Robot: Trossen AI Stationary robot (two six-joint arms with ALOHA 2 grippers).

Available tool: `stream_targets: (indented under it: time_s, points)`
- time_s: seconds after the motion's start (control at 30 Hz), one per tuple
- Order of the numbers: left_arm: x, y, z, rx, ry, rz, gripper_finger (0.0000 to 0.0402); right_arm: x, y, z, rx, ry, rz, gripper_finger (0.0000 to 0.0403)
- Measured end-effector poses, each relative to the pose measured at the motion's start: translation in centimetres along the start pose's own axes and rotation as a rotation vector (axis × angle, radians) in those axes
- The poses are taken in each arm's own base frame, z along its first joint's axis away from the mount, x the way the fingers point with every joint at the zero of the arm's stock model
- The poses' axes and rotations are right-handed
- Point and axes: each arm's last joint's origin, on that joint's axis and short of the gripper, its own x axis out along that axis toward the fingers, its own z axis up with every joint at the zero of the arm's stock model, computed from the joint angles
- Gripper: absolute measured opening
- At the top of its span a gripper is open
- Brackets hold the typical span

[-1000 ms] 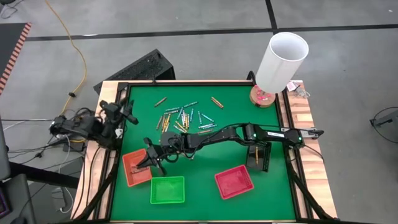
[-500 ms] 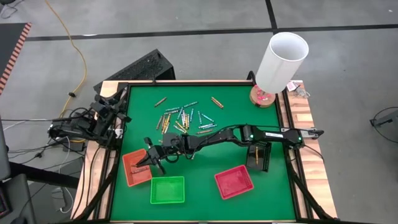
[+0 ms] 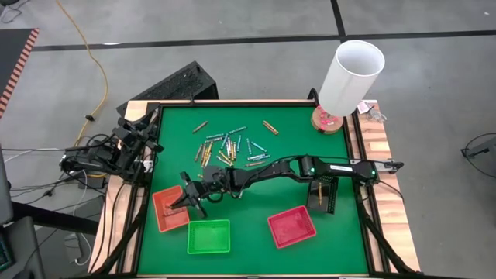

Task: Sort crayons
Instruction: Put the brown crayon into the orange bin

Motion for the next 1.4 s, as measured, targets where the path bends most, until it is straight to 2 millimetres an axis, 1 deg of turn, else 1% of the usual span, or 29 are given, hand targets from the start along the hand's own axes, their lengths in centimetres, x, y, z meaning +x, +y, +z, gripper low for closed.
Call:
stream_targets:
  time_s: [0.33, 0.53, 0.67, 0.7, 0.8, 0.93, 1.07, 1.17, 1.27, 1.4]
  points:
    - [0.0, 0.0, 0.0, 0.0, -0.001, -0.001, 0.0135, 0.0, 0.2, -0.1, 0.002, 0.007, 0.084, 0.0]
    - [0.0, 0.0, 0.0, 0.0, -0.001, -0.002, 0.0135, 0.0, 0.0, 0.7, -0.015, -0.013, 0.139, 0.0]
    - [0.0, 0.0, 0.0, 0.0, -0.007, -0.009, 0.0135, -0.1, -0.4, 1.7, -0.063, -0.045, 0.163, 0.0]
    - [0.0, 0.0, 0.0, 0.0, -0.007, -0.009, 0.0135, 0.0, -0.4, 1.9, -0.073, -0.051, 0.156, 0.0]
    - [0.0, 0.0, 0.0, 0.0, -0.007, -0.01, 0.0135, 0.0, -0.9, 1.8, -0.036, -0.023, 0.003, 0.0]
    - [0.0, 0.0, 0.0, 0.0, -0.008, -0.01, 0.0135, 0.0, -1.0, 1.5, -0.025, -0.001, -0.042, 0.0]
    - [0.0, 0.0, 0.0, 0.0, -0.008, -0.01, 0.0135, 0.6, -0.1, 1.5, -0.055, 0.015, -0.138, 0.0]
    - [0.0, 0.0, 0.0, 0.0, -0.008, -0.01, 0.0135, 0.8, 0.5, 1.5, -0.063, 0.014, -0.138, 0.0]
    - [0.0, 0.0, 0.0, 0.0, -0.008, -0.01, 0.0135, 0.8, 0.3, 1.5, -0.061, 0.014, -0.142, 0.0]
    - [0.0, 0.0, 0.0, 0.0, -0.009, -0.011, 0.0135, 0.8, 0.1, -0.4, -0.019, 0.002, -0.146, 0.0]
